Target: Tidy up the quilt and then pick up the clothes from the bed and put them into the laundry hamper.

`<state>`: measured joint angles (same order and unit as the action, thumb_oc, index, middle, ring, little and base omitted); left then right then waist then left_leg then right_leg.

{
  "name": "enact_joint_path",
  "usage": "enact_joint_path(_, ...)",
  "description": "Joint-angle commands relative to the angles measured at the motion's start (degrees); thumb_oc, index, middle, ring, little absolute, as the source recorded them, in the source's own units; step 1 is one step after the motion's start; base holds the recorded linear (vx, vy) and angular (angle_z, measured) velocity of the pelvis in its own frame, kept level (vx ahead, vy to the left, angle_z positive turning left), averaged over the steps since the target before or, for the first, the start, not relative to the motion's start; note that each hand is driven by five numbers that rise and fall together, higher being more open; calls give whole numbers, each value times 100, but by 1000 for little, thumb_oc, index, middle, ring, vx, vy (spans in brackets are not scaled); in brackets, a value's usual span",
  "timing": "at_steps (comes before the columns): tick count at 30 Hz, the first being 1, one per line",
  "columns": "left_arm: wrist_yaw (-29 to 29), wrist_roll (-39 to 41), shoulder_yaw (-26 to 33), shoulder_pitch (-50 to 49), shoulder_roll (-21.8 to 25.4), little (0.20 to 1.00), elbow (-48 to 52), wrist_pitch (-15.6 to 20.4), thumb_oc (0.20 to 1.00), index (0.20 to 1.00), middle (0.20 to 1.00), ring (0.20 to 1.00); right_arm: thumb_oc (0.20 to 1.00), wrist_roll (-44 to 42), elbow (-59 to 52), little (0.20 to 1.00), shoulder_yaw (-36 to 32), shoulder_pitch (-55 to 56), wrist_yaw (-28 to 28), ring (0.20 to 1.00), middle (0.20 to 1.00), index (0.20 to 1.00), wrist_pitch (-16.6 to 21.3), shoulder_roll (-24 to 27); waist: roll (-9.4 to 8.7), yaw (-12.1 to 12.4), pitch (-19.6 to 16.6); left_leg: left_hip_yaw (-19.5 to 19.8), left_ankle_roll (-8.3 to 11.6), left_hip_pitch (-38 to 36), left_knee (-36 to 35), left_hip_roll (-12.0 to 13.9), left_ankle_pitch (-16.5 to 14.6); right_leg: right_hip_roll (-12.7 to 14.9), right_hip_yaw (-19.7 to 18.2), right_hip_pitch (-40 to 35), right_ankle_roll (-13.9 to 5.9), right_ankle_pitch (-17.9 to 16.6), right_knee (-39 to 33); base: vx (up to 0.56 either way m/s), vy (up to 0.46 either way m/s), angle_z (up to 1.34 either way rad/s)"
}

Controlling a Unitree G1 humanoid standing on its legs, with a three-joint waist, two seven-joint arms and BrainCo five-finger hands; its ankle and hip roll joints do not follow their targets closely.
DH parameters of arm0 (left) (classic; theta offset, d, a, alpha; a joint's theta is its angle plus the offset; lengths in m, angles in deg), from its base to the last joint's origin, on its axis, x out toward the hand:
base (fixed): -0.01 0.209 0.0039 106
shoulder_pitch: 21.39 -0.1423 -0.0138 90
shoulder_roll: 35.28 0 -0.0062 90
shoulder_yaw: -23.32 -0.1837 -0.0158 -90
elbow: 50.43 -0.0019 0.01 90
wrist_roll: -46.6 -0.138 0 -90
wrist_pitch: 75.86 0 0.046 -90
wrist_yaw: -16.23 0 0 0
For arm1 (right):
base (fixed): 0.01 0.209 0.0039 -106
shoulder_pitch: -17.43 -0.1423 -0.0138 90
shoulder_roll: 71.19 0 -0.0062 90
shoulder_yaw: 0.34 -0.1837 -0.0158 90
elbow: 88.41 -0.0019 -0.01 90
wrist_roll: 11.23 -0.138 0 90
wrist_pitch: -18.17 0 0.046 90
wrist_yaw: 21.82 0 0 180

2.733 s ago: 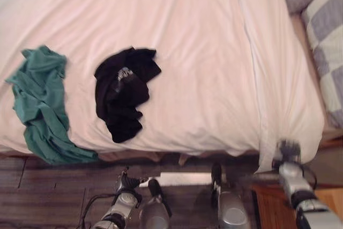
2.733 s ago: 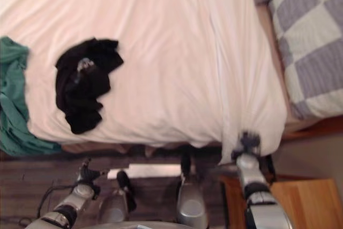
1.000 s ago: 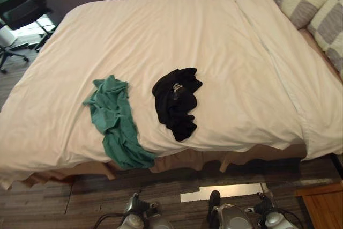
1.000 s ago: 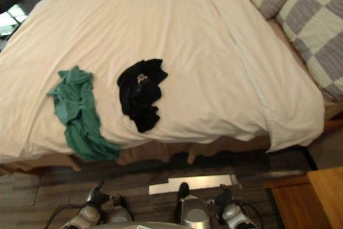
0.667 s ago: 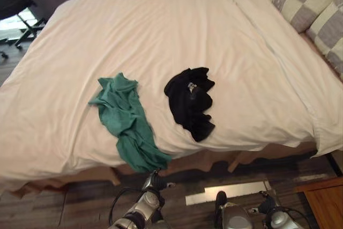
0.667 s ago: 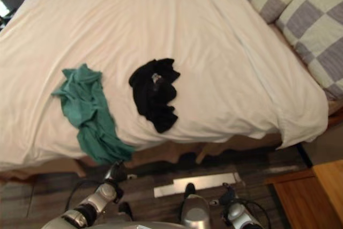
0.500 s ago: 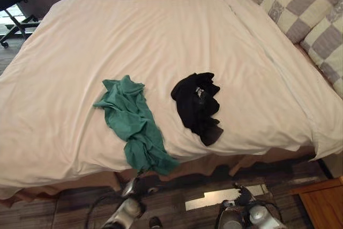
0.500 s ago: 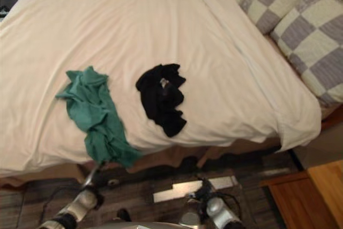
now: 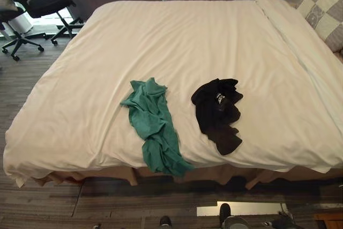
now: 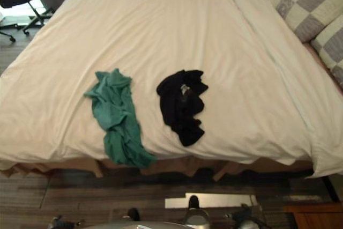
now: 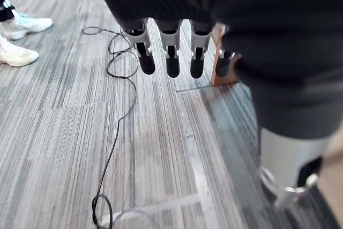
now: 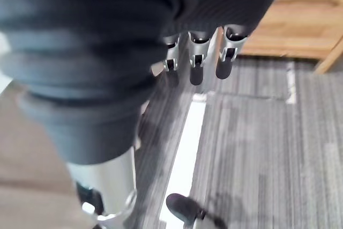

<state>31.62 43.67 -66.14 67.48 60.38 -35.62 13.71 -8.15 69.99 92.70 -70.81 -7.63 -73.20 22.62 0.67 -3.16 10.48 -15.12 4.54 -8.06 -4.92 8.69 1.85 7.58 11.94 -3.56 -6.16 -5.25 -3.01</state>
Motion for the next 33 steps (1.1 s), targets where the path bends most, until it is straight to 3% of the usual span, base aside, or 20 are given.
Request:
enact_joint_path(1, 615, 556, 527, 282, 1257, 1000, 16, 174, 1000, 1000, 1000, 1000, 1000, -364, -1020, 1000, -179, -81, 408, 1000, 1000, 1000, 350, 547, -346, -183, 44, -193, 192, 65, 39, 53, -213, 477, -94, -149, -409, 784, 296, 0, 0, 0)
enact_joint_path(2, 615, 555, 527, 282, 1258, 1000, 18, 173, 1000, 1000, 1000, 1000, 1000, -362, -1027, 1000, -181, -77, 408, 1000, 1000, 1000, 345, 546, -344, -180, 31, -194, 191, 81, 35, 55, -202, 474, -96, -133, -405, 772, 290, 11, 29, 6)
enact_joint_path(3, 718, 482, 639, 273, 1598, 1000, 330, 267, 1000, 1000, 1000, 1000, 1000, -60, -2095, 1000, -283, 116, 451, 1000, 1000, 1000, 466, 957, -337, -216, 34, -217, 194, 46, 33, 56, -206, 485, -87, -128, -429, 785, 333, -1, 14, 5)
enact_joint_path(5, 737, 396, 639, 273, 1779, 1000, 567, 345, 1000, 1000, 1000, 1000, 1000, 111, -2555, 1000, -334, 182, 454, 1000, 1000, 1000, 526, 1195, -326, -230, 42, -228, 195, 18, 36, 60, -209, 489, -88, -129, -434, 801, 370, -1, 16, -2)
enact_joint_path(6, 714, 97, 562, 195, 2095, 1000, 1362, 566, 1000, 1000, 1000, 1000, 1000, 417, -3447, 1000, -445, 237, 426, 1000, 1000, 1000, 672, 1652, -297, -249, 77, -229, 192, -22, 41, 65, -231, 503, -84, -125, -451, 843, 455, -7, 32, -3)
enact_joint_path(7, 714, 96, 565, 192, 2094, 1000, 1368, 562, 1000, 1000, 1000, 1000, 1000, 418, -3455, 1000, -449, 241, 423, 1000, 1000, 1000, 668, 1652, -294, -246, 65, -231, 191, -6, 35, 68, -217, 499, -87, -108, -447, 828, 447, -3, 29, 5)
enact_joint_path(10, 715, -493, 228, 249, 2500, 1000, 2627, 852, 1000, 1000, 1000, 1000, 1000, 924, -4504, 1000, -406, 46, 393, 1000, 1000, 1000, 896, 2272, -254, -253, 102, -226, 189, -83, 45, 73, -260, 519, -63, -108, -460, 885, 570, 4, 11, 4)
enact_joint_path(12, 689, -657, 73, 310, 2517, 1000, 2831, 884, 1000, 1000, 1000, 1000, 1000, 1067, -4719, 1000, -338, -44, 387, 1000, 1000, 1000, 925, 2389, -246, -251, 89, -238, 188, -89, 40, 80, -256, 521, -58, -87, -458, 869, 570, 0, 0, 0)
enact_joint_path(15, 592, -1160, -701, 805, 2332, 1000, 3202, 936, 1000, 1000, 1000, 1000, 1000, 1670, -5485, 1000, 350, -768, 319, 1000, 1000, 1000, 1081, 2621, -256, -254, 91, -308, 183, -172, 33, 72, -297, 536, -84, -86, -466, 872, 581, 27, -4, -1)
enact_joint_path(16, 471, -1430, -979, 1010, 2353, 1000, 3730, 853, 1000, 1000, 1000, 1000, 1000, 1898, -5482, 1000, 574, -1028, 420, 1000, 1000, 1000, 984, 2608, -268, -236, 124, -312, 178, -156, 36, 72, -296, 539, -94, -59, -467, 875, 606, -7, -21, -4)
enact_joint_path(18, 435, -1375, -908, 1271, 2442, 1000, 4528, 842, 1000, 1000, 1000, 1000, 1000, 2030, -5920, 1000, 732, -1138, 213, 1000, 1000, 1000, 971, 2698, -262, -219, 200, -336, 179, -128, 27, 86, -279, 541, -96, 10, -477, 869, 646, -14, -11, -2)
enact_joint_path(23, 231, -1696, -510, 783, 2720, 1000, 5847, 925, 1000, 1000, 1000, 1000, 1000, 2242, -6600, 1000, 817, -1154, -29, 1000, 1000, 1000, 926, 2823, -227, -78, 455, -278, 193, 66, 50, 97, -200, 575, -67, 204, -467, 844, 716, -65, -22, -2)
enact_joint_path(24, 287, -1660, -423, 1241, 2994, 1000, 6184, 668, 1000, 1000, 1000, 1000, 1000, 2240, -6791, 1000, 930, -1247, -157, 1000, 1000, 1000, 910, 2914, -202, -119, 568, -263, 213, 166, 65, 115, -170, 593, -64, 307, -471, 862, 757, -139, -16, -3)
enact_joint_path(25, 82, -1849, -359, 1266, 3283, 1000, 6239, 770, 1000, 1000, 1000, 1000, 1000, 2206, -6805, 1000, 861, -1250, -76, 1000, 1000, 1000, 840, 2914, -147, -91, 655, -271, 212, 254, 71, 116, -127, 599, -70, 397, -477, 824, 769, -108, -8, 7)
enact_joint_path(27, 127, -1830, -102, 1081, 3434, 1000, 5989, 815, 1000, 1000, 1000, 1000, 1000, 2235, -6870, 1000, 795, -1248, -158, 1000, 1000, 1000, 863, 2935, -145, -53, 695, -263, 210, 351, 101, 118, -106, 598, -83, 505, -478, 799, 796, -98, 1, 10)
enact_joint_path(28, 216, -1764, 31, 940, 3485, 1000, 6081, 966, 1000, 1000, 1000, 1000, 1000, 2238, -6969, 1000, 780, -1194, -184, 1000, 1000, 1000, 935, 3033, -124, -31, 779, -250, 223, 446, 122, 120, -71, 607, -78, 592, -486, 762, 806, -166, 3, 2)
enact_joint_path(33, 351, -1839, 488, 347, 3513, 1000, 6154, 970, 1000, 1000, 1000, 1000, 1000, 2214, -6977, 1000, 650, -827, -236, 1000, 1000, 1000, 1017, 3253, -37, 21, 1047, -236, 250, 792, 205, 133, 47, 640, -87, 929, -476, 685, 861, -107, -5, 0)
